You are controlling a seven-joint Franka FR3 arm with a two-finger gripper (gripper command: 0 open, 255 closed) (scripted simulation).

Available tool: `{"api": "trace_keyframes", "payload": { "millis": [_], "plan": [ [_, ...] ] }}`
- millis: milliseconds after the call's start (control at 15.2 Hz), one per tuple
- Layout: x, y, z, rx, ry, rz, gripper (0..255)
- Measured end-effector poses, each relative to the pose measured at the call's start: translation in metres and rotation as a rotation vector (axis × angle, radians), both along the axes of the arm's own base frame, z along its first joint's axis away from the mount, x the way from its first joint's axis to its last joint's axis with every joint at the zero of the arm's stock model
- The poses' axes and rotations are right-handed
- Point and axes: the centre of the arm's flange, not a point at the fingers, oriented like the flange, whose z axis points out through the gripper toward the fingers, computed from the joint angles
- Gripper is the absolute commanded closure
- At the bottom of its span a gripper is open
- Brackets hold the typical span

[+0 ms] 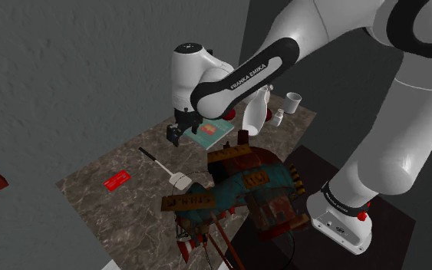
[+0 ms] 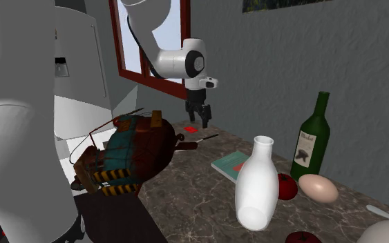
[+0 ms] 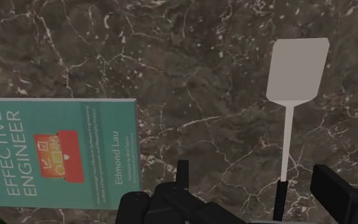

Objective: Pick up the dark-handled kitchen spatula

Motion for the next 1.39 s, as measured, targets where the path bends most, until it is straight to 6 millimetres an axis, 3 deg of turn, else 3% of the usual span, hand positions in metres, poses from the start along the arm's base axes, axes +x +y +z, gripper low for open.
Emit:
{"api": "trace_keyframes", "payload": {
  "millis": [594,1188,1254,1386],
  "plan": [
    [0.043,0.083,-0.076,0.009,0.005,0.030,0],
    [0.045,0.090,-0.123,0.009,0.006,0.033,0],
    [0.045,0.090,-0.125,0.009,0.006,0.033,255],
    [0.045,0.089,-0.126,0.009,0.005,0.033,255]
  ]
}}
